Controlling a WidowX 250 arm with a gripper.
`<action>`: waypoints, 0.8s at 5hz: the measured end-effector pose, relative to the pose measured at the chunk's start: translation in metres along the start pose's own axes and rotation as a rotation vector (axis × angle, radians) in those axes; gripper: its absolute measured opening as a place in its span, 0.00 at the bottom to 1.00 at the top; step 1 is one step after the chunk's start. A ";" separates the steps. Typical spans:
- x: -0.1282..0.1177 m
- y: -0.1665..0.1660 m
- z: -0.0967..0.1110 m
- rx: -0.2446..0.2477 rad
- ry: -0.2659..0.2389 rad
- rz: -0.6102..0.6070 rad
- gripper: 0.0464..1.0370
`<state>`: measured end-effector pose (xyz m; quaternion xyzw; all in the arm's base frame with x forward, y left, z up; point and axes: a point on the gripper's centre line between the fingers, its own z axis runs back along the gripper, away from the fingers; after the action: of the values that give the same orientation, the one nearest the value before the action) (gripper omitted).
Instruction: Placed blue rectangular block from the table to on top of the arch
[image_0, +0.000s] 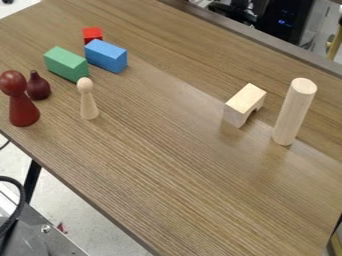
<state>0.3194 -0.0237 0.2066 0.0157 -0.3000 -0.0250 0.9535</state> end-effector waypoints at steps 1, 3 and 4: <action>-0.006 0.000 -0.006 0.004 0.029 0.004 0.96; -0.032 0.045 -0.010 0.310 0.073 0.336 0.96; -0.029 0.065 -0.024 0.427 0.148 0.531 0.96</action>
<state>0.3117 0.0431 0.1734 0.1381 -0.2222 0.2884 0.9211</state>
